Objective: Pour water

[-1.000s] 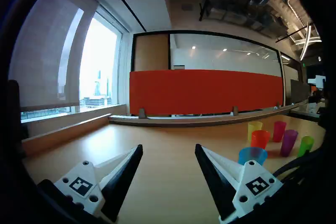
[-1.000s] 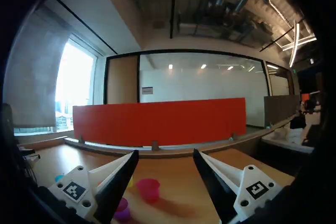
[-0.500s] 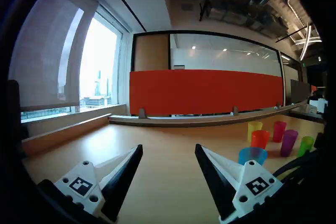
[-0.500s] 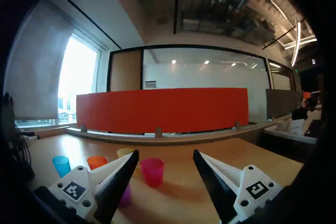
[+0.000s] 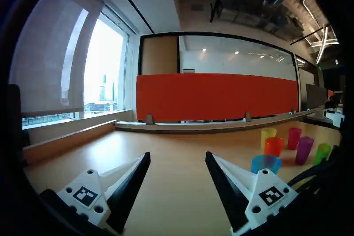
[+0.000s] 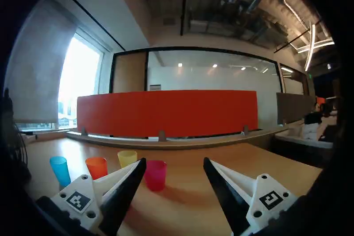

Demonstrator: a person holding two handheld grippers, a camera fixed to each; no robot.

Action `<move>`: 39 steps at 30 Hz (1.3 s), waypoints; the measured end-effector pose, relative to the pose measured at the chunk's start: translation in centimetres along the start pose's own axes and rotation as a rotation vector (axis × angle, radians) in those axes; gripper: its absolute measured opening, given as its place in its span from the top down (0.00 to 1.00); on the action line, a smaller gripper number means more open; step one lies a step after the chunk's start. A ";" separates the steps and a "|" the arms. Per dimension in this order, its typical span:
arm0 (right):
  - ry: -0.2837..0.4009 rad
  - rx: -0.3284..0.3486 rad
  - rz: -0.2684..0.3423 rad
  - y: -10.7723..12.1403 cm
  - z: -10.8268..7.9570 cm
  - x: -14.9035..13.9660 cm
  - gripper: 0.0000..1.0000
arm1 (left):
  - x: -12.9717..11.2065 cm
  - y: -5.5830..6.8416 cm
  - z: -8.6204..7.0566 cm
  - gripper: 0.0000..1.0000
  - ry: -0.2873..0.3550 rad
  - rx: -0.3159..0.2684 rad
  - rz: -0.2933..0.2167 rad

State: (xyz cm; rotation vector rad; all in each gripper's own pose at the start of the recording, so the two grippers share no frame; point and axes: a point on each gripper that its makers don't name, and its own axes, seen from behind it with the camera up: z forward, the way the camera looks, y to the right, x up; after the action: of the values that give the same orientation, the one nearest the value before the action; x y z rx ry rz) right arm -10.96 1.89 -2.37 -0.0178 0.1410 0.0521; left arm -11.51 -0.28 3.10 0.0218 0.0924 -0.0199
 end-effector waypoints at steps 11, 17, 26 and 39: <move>-0.009 -0.004 -0.013 -0.2 0.3 -0.6 0.00 | 0.0 0.0 0.0 0.08 0.000 0.000 0.000; -0.030 -0.007 -0.018 -0.1 0.4 -1.2 0.00 | 0.0 0.0 0.0 0.08 0.000 0.000 0.000; -0.069 -0.015 -0.020 0.2 0.8 -2.3 0.00 | 0.0 0.0 0.0 0.08 0.000 0.000 0.000; -0.073 -0.016 -0.019 0.2 0.9 -2.3 0.00 | 0.0 0.0 -0.1 0.08 0.000 0.000 0.000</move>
State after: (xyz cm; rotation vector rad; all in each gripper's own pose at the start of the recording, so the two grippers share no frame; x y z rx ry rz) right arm -13.15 1.95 -1.16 -0.0335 0.0675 0.0349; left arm -11.54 -0.29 3.05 0.0220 0.0925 -0.0199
